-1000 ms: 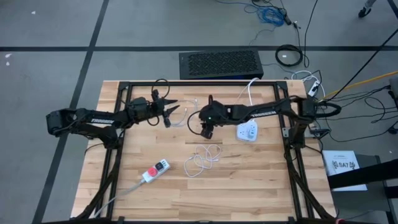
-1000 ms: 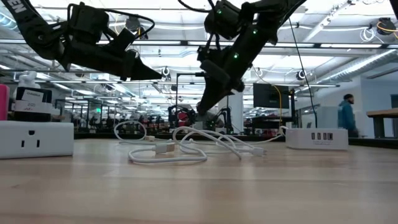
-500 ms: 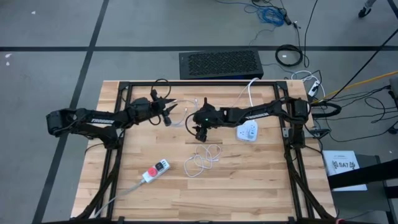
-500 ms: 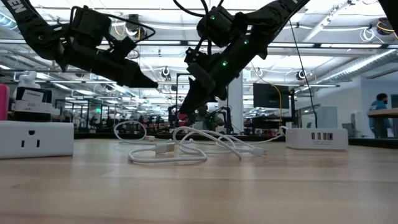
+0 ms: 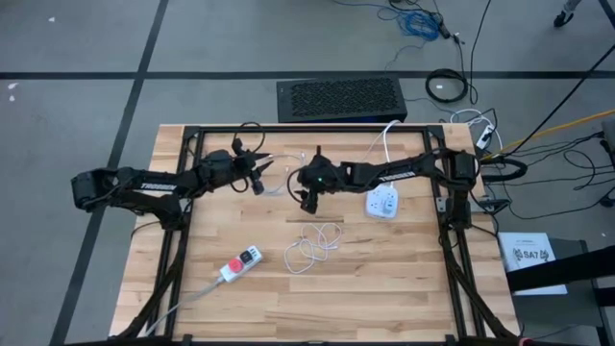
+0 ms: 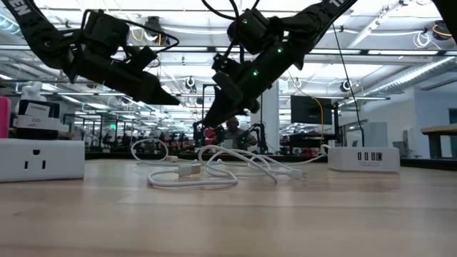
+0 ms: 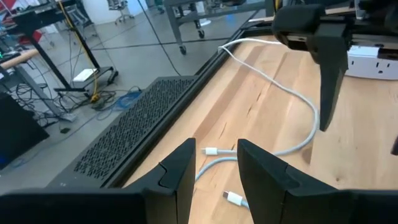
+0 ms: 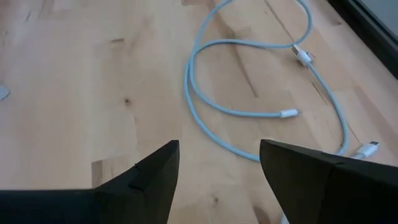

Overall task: Insert USB
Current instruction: Insert the top left white charger cable into the pink adapter charger

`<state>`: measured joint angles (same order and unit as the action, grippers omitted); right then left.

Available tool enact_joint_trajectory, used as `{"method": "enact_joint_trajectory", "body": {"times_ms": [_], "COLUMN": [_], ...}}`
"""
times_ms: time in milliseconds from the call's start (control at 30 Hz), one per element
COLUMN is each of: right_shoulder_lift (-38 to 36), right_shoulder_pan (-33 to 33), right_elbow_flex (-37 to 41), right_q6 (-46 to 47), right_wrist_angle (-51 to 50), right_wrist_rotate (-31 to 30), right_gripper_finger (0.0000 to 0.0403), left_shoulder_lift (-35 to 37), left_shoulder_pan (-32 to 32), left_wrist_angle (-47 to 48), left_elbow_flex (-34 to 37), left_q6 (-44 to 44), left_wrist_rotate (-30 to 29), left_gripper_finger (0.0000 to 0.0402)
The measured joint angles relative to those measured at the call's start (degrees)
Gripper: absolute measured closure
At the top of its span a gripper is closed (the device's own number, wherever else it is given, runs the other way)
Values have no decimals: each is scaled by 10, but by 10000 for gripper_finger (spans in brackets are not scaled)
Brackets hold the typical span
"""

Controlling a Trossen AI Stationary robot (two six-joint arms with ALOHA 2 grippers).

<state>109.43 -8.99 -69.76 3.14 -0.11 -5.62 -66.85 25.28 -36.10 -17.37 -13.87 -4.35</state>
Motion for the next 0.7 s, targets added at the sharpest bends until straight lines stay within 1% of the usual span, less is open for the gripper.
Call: {"method": "enact_joint_trajectory", "body": {"times_ms": [100,167,267,333,433,533,700], "right_shoulder_lift": [0,0,-2,-12,-28,-41,-58], "right_shoulder_pan": [10,17,26,30,41,49,49], "right_elbow_flex": [0,0,0,-2,-17,-24,-26], "right_q6": [-17,-29,-37,-38,-44,-69,-92], "right_wrist_angle": [0,0,-1,-5,-21,-31,-38], "right_wrist_rotate": [0,0,3,25,43,44,40], "right_gripper_finger": [190,190,190,190,190,190,190], "left_shoulder_lift": [-1,-2,-2,-2,-12,-37,-112], "left_shoulder_pan": [0,0,0,4,13,23,29], "left_wrist_angle": [3,3,2,2,6,73,176], "left_elbow_flex": [0,0,0,0,-4,-37,-110], "left_q6": [0,0,10,25,30,30,0], "left_wrist_rotate": [29,35,19,-3,-2,16,17], "left_gripper_finger": [276,276,276,276,276,276,276]}}
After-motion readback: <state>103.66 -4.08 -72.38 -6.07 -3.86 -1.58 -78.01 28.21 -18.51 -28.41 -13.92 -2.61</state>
